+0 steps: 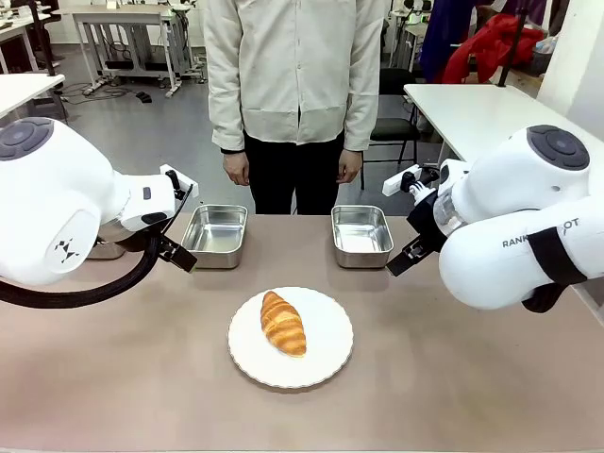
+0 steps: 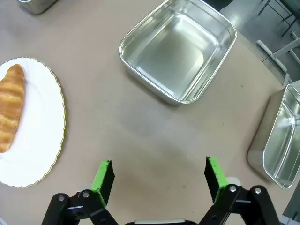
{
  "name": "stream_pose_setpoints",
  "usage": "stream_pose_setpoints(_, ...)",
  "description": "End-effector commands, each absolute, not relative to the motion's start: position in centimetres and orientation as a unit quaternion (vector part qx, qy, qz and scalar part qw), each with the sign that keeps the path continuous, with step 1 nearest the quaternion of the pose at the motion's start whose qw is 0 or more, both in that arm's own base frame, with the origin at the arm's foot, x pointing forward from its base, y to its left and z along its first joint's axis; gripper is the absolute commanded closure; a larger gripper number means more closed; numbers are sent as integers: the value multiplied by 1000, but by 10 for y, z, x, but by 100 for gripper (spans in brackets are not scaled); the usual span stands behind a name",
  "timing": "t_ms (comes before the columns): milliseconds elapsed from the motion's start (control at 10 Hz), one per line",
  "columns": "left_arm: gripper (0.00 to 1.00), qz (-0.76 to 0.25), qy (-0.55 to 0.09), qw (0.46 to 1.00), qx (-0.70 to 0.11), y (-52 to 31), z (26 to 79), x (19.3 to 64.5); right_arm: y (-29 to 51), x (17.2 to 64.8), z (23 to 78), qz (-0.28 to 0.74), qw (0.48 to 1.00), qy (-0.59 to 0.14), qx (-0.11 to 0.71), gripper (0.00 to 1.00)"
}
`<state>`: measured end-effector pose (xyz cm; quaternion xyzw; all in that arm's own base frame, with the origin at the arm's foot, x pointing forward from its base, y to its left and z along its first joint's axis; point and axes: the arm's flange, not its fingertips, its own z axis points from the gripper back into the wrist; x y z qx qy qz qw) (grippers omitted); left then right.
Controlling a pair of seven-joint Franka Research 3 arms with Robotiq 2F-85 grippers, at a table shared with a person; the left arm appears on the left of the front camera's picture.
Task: Place the bread in the container.
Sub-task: Place the Butter Roll into the Airtight Container indicated by the human.
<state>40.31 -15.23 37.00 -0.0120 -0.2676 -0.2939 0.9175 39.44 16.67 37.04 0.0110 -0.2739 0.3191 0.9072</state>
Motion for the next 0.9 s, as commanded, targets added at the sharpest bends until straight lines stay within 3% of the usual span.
stream_pose_setpoints(0,0,-294,-268,918,-12,-152,370,403,167,394,370,319,907,-274,11,0)
stream_pose_setpoints(300,0,-294,-268,918,-12,-152,370,403,167,394,370,319,907,-274,11,0)
stream_pose_setpoints(800,0,-334,-269,899,-91,-58,486,425,73,407,501,277,900,-333,54,0)
